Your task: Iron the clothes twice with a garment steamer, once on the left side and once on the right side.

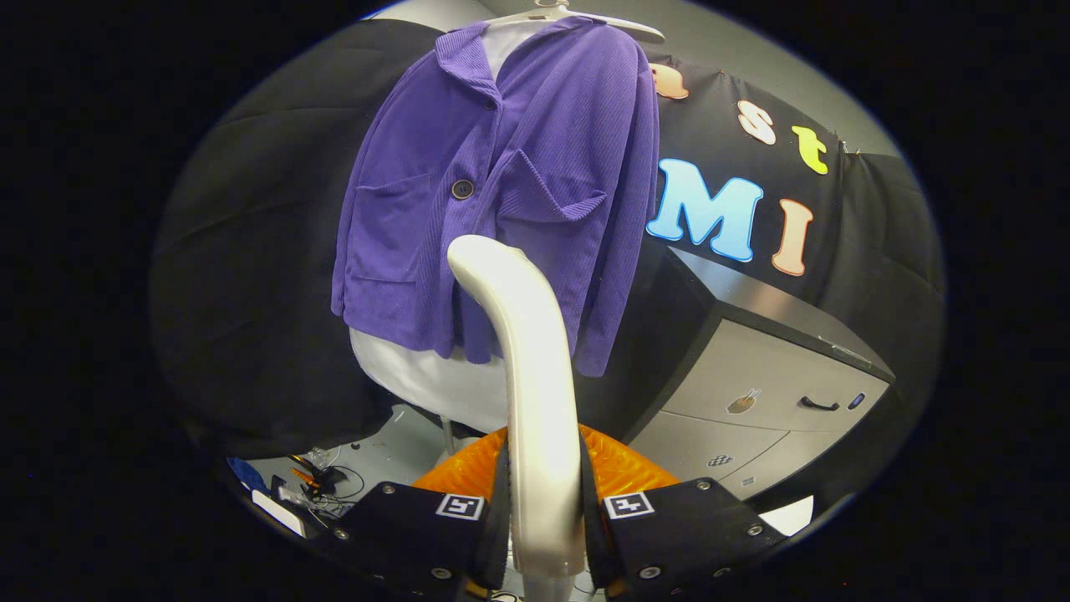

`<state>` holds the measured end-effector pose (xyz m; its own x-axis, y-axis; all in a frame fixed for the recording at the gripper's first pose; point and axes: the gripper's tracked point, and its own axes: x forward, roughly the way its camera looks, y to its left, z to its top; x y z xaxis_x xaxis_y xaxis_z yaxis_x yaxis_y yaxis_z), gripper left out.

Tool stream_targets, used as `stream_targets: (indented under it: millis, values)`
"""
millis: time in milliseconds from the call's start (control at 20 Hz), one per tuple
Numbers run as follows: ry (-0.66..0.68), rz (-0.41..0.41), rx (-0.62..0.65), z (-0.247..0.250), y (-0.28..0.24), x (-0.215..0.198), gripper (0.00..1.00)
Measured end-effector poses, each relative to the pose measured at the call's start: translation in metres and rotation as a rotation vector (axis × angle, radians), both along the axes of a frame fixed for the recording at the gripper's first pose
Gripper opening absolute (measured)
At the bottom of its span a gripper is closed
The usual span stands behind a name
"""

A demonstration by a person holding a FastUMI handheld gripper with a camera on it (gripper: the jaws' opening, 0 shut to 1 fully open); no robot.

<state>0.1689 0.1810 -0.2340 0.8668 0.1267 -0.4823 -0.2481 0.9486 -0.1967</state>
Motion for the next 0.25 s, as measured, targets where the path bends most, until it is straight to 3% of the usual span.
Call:
stream_targets:
  millis: [250]
  values:
    - [0.055,-0.066,0.034,0.01,0.01,-0.015,0.38]
